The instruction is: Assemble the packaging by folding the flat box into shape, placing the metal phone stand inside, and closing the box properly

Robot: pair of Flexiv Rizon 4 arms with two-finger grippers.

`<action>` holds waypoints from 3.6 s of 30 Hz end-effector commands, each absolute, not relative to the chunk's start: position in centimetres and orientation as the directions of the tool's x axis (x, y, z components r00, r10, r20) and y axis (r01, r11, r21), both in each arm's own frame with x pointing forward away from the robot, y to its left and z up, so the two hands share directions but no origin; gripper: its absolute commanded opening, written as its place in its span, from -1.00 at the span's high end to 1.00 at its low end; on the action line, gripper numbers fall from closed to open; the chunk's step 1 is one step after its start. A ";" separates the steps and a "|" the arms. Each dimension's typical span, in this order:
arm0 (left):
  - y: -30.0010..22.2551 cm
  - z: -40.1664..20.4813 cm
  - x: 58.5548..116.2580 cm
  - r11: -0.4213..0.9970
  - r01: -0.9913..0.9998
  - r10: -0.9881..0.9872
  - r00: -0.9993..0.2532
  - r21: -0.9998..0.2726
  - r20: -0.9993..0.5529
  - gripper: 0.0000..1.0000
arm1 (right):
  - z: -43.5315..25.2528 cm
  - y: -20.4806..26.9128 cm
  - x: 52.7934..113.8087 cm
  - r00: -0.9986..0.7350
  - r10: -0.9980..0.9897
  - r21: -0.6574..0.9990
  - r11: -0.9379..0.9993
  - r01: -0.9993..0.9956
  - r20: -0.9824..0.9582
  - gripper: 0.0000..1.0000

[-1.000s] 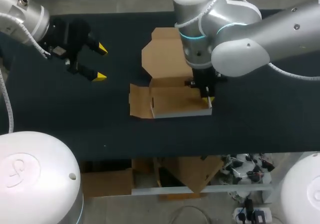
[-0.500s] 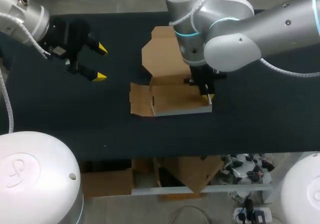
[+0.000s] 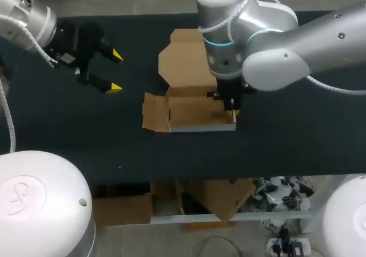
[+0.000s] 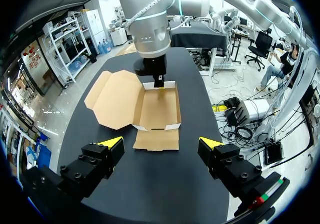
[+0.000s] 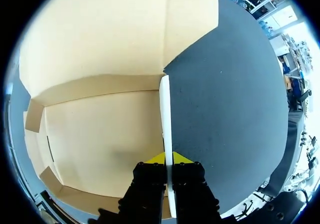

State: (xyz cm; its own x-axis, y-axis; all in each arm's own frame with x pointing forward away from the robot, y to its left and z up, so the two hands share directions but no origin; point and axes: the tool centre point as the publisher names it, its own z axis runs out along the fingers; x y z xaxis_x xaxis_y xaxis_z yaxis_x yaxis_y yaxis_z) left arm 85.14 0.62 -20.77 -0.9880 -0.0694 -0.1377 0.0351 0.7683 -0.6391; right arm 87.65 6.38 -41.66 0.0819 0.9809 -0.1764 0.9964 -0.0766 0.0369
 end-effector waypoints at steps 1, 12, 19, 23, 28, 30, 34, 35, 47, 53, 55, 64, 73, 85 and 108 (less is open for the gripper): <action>0.6 -20.7 85.2 0.770 0.034 -0.068 -0.988 -0.637 -0.135 -1.00 | -41.6 5.7 86.9 0.066 0.993 0.115 -0.055 0.992 -0.102 1.00; 0.6 -20.7 85.2 0.770 0.034 -0.068 -0.988 -0.637 -0.135 -1.00 | -41.4 6.1 87.2 0.006 1.000 0.112 -0.007 0.994 0.012 1.00; 0.6 -20.7 85.2 0.770 0.034 -0.068 -0.988 -0.637 -0.135 -1.00 | -41.5 6.3 87.3 -0.004 1.000 0.072 0.002 0.997 0.030 1.00; 0.6 -20.7 85.2 0.770 0.034 -0.068 -0.988 -0.637 -0.135 -1.00 | -41.5 6.3 87.4 -0.003 1.000 0.053 0.002 0.999 0.031 1.00; 0.6 -20.7 85.2 0.770 0.034 -0.068 -0.988 -0.637 -0.135 -1.00 | -41.4 6.4 87.5 -0.005 1.000 0.038 0.004 0.999 0.018 1.00; 0.6 -20.7 85.2 0.770 0.034 -0.068 -0.988 -0.637 -0.135 -1.00 | -41.4 6.4 87.5 -0.005 1.000 0.036 0.004 0.999 0.015 1.00; 0.6 -20.7 85.2 0.770 0.034 -0.068 -0.988 -0.637 -0.135 -1.00 | -41.7 6.5 87.4 -0.009 1.000 0.026 0.009 1.000 0.016 1.00; 0.6 -20.7 85.2 0.770 0.034 -0.068 -0.988 -0.637 -0.135 -1.00 | -41.8 6.5 87.4 -0.010 1.000 0.022 0.010 1.000 0.016 1.00; 0.6 -20.7 85.2 0.770 0.034 -0.068 -0.988 -0.637 -0.135 -1.00 | -42.0 6.5 87.4 -0.005 1.000 0.007 0.005 1.000 -0.010 1.00; 0.6 -20.7 85.2 0.770 0.034 -0.068 -0.988 -0.637 -0.135 -1.00 | -41.9 6.5 87.4 0.005 1.000 0.006 -0.005 1.000 -0.014 1.00; 0.6 -20.7 85.2 0.770 0.034 -0.068 -0.988 -0.637 -0.135 -1.00 | -41.9 6.5 87.4 0.005 1.000 0.006 -0.005 1.000 -0.014 1.00; 0.6 -20.7 85.2 0.770 0.034 -0.068 -0.988 -0.637 -0.135 -1.00 | -41.9 6.5 87.4 0.005 1.000 0.006 -0.005 1.000 -0.014 1.00; 0.6 -20.7 85.2 0.770 0.034 -0.068 -0.988 -0.637 -0.135 -1.00 | -41.9 6.5 87.4 0.005 1.000 0.006 -0.005 1.000 -0.014 1.00; 0.3 -20.7 85.1 0.788 -0.115 -0.204 -0.976 -0.605 -0.080 -1.00 | -41.9 6.5 87.4 0.005 1.000 0.006 -0.005 1.000 -0.014 1.00; -0.8 -27.7 84.5 0.247 -0.958 -0.909 -0.281 -0.147 0.308 -1.00 | -41.9 6.5 87.4 0.005 1.000 0.006 -0.005 1.000 -0.014 1.00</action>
